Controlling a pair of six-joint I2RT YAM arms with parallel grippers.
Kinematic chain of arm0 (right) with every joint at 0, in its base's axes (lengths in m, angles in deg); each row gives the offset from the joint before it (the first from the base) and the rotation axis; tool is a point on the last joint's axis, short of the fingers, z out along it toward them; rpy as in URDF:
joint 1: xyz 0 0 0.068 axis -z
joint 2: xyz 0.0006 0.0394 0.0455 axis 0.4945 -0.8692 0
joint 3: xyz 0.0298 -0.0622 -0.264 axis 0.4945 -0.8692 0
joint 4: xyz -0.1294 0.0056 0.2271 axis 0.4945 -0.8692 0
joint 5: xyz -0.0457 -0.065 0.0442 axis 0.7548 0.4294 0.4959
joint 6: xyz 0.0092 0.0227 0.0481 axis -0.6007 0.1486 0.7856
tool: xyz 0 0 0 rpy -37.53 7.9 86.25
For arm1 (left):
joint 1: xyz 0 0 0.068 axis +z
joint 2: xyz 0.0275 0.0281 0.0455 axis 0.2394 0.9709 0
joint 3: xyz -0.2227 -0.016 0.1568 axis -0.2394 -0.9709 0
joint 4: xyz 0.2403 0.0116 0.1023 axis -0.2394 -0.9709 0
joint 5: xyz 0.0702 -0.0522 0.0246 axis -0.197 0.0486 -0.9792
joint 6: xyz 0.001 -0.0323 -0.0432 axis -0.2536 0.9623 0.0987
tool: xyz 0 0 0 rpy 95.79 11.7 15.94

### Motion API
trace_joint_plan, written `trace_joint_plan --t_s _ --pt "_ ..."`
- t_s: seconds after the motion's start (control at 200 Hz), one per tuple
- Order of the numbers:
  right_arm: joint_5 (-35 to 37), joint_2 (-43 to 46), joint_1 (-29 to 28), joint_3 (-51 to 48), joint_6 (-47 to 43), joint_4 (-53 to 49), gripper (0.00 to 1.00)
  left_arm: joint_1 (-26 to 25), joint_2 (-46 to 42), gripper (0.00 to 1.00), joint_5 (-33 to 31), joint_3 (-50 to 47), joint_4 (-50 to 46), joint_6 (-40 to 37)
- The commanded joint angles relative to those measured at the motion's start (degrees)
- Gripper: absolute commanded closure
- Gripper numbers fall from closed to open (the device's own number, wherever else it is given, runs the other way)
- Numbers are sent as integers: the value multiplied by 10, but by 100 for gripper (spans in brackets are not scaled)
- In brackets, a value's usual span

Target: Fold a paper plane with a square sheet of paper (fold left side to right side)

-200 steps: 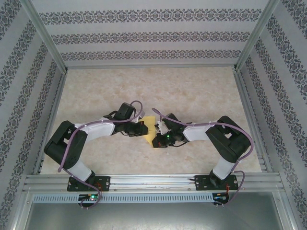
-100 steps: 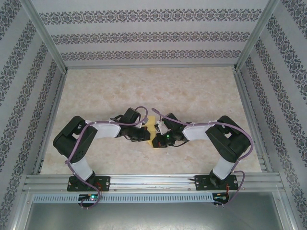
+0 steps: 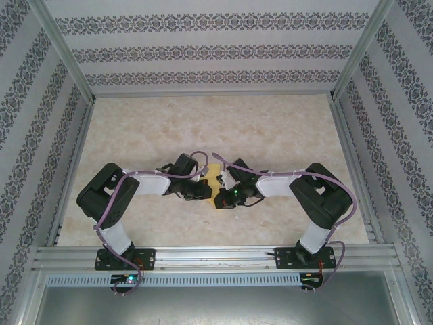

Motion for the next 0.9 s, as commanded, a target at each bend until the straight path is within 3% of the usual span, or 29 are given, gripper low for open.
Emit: trace_joint_plan --t_s 0.0,0.68,0.894 --pt "102 -43 -8 -24 -14 -90 100 23 19 94 -66 -24 7 -7" --pt "94 -46 -11 -23 -16 -97 100 164 26 94 -41 15 -28 -97" --pt "92 -41 -9 -22 -14 -89 100 175 -28 94 -26 44 -76 -139"
